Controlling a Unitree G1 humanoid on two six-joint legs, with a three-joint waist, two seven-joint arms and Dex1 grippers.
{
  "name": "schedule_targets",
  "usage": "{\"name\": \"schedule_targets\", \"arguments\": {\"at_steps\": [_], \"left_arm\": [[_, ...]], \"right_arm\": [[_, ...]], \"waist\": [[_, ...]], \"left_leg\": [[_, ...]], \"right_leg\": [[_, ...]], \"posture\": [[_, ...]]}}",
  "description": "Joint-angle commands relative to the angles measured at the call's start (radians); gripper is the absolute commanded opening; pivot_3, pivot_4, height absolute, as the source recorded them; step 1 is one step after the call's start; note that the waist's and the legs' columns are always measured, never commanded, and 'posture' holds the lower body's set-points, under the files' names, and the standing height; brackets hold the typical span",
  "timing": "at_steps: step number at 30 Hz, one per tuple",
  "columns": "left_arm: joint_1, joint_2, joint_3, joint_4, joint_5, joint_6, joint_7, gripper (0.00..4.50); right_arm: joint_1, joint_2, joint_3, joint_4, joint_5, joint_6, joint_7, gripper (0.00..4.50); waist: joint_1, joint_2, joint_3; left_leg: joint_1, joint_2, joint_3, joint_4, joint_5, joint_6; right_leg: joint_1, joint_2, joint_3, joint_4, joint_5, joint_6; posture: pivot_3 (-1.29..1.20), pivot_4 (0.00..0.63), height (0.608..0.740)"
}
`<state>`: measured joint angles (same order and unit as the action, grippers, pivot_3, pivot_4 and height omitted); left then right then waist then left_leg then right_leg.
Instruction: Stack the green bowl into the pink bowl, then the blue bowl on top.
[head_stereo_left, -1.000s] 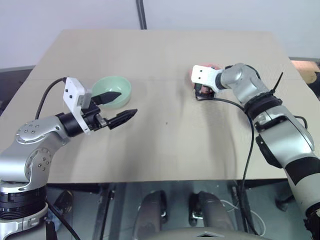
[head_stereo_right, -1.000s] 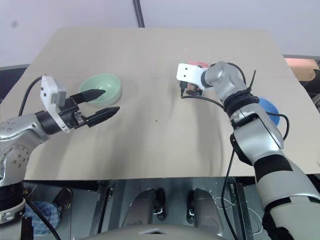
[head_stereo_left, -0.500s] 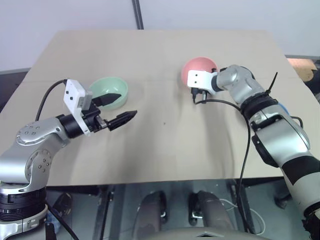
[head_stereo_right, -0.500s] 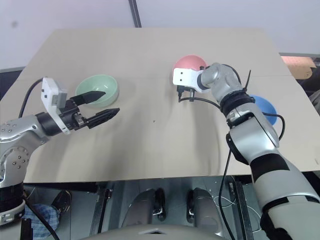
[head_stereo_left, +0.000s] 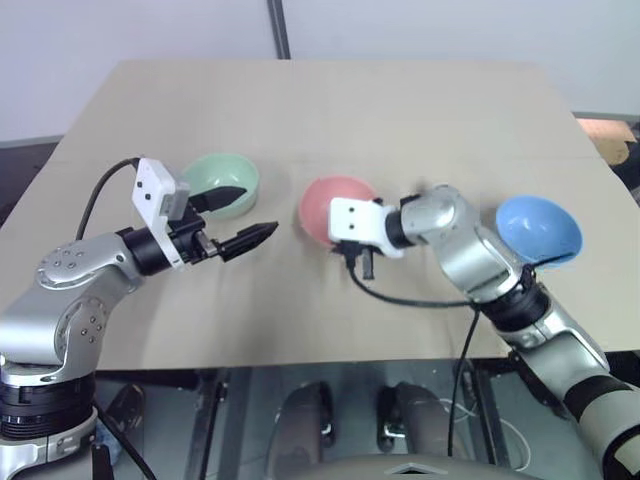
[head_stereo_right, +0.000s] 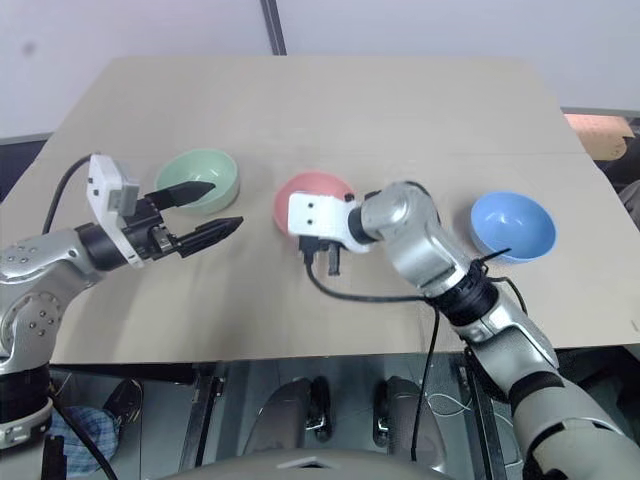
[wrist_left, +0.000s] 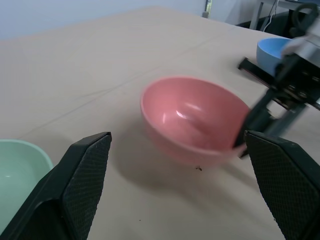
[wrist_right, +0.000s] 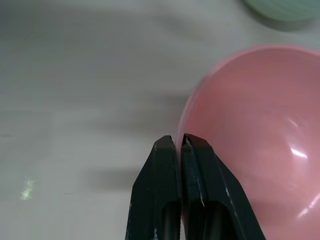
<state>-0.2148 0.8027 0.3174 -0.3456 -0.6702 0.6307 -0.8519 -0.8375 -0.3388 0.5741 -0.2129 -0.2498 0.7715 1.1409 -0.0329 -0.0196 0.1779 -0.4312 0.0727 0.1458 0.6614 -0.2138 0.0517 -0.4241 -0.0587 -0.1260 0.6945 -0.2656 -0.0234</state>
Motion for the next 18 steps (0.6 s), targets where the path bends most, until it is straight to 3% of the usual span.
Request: {"name": "schedule_targets", "arguments": {"at_steps": [1,8,11,15,18], "left_arm": [[-0.014,0.016,0.008,-0.013,-0.006,-0.012,-0.012,4.50],[-0.017,0.015,0.005,-0.010,-0.007,-0.013,-0.012,4.50],[-0.014,0.016,0.004,-0.013,-0.007,-0.014,-0.015,4.50],[-0.017,0.018,0.006,-0.008,-0.005,-0.016,-0.020,4.50],[-0.021,0.014,0.003,-0.006,-0.005,-0.017,-0.022,4.50]], "right_arm": [[0.006,-0.041,0.017,-0.112,0.007,0.058,0.009,0.03],[0.014,-0.108,0.062,-0.203,0.048,0.133,0.012,0.03],[0.009,-0.125,0.070,-0.214,0.062,0.133,0.008,1.13],[-0.008,-0.133,0.062,-0.207,0.081,0.140,-0.006,2.98],[-0.024,-0.149,0.047,-0.217,0.097,0.135,-0.001,2.98]], "waist": [[0.000,0.000,0.000],[-0.001,0.000,0.000],[0.000,0.000,0.000],[0.000,0.000,0.000],[0.000,0.000,0.000]], "left_leg": [[0.000,0.000,0.000,0.000,0.000,0.000],[0.000,0.000,0.000,0.000,0.000,0.000],[0.000,0.000,0.000,0.000,0.000,0.000],[0.000,0.000,0.000,0.000,0.000,0.000],[0.000,0.000,0.000,0.000,0.000,0.000]], "right_leg": [[0.000,0.000,0.000,0.000,0.000,0.000],[0.000,0.000,-0.001,0.000,0.000,0.000],[0.000,0.000,-0.001,0.000,0.000,0.000],[0.000,0.000,-0.001,0.000,0.000,0.000],[0.000,0.000,-0.001,0.000,0.000,0.000]], "posture": [[0.00,0.150,0.739],[0.00,0.150,0.739],[0.00,0.150,0.739],[0.00,0.150,0.739],[0.00,0.150,0.739]]}}
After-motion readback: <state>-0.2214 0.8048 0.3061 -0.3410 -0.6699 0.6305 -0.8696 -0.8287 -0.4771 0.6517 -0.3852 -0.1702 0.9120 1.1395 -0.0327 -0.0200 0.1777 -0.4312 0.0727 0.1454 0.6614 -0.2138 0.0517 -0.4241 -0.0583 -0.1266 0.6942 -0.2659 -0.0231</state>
